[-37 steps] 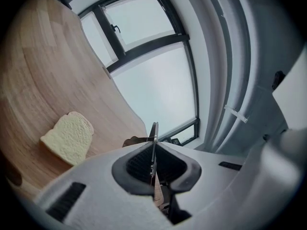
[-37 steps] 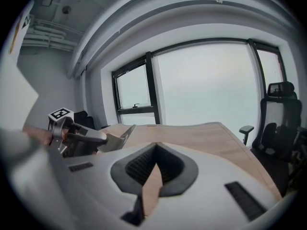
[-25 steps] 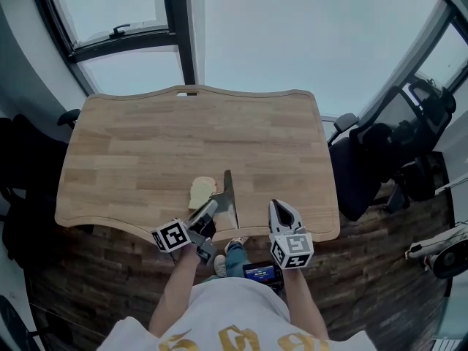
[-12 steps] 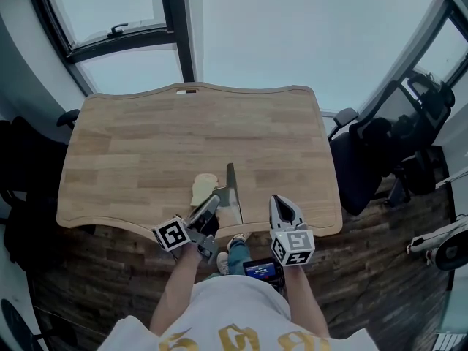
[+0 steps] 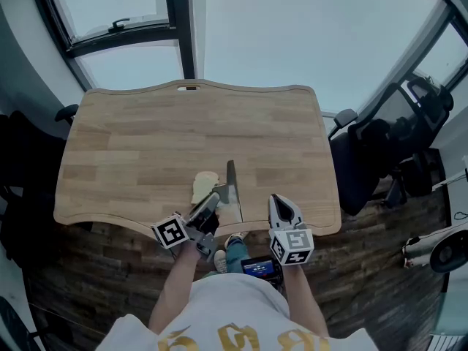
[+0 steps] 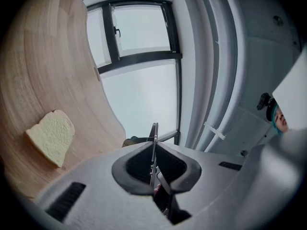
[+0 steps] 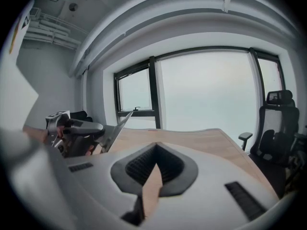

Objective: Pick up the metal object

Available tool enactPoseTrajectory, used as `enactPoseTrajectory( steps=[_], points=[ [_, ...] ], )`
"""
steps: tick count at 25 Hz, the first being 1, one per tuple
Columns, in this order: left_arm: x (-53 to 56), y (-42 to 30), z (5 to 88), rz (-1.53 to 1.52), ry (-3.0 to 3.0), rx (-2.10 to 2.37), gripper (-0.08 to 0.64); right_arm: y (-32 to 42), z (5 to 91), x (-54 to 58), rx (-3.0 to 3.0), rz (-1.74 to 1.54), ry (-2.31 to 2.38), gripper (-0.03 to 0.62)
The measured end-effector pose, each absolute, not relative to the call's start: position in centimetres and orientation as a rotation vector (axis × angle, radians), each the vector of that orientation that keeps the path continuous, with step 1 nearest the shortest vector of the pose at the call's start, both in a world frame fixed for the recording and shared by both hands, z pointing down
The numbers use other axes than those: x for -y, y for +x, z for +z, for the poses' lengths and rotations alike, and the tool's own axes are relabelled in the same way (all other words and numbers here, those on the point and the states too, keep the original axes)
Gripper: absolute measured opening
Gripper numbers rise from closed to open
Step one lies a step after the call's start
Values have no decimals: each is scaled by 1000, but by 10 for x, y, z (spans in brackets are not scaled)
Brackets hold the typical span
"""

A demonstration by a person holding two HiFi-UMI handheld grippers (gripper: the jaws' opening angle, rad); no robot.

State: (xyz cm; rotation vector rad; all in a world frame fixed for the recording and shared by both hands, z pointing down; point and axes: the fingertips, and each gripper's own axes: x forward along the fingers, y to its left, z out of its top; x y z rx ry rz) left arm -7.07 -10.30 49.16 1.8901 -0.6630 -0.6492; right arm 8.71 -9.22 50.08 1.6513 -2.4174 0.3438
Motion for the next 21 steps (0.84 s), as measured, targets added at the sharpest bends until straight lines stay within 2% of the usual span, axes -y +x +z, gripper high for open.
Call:
enactPoseTrajectory(
  steps=[21],
  points=[
    [96, -67, 504, -630, 1851, 664, 32, 88, 501, 88, 2432, 353, 1638, 11]
  ],
)
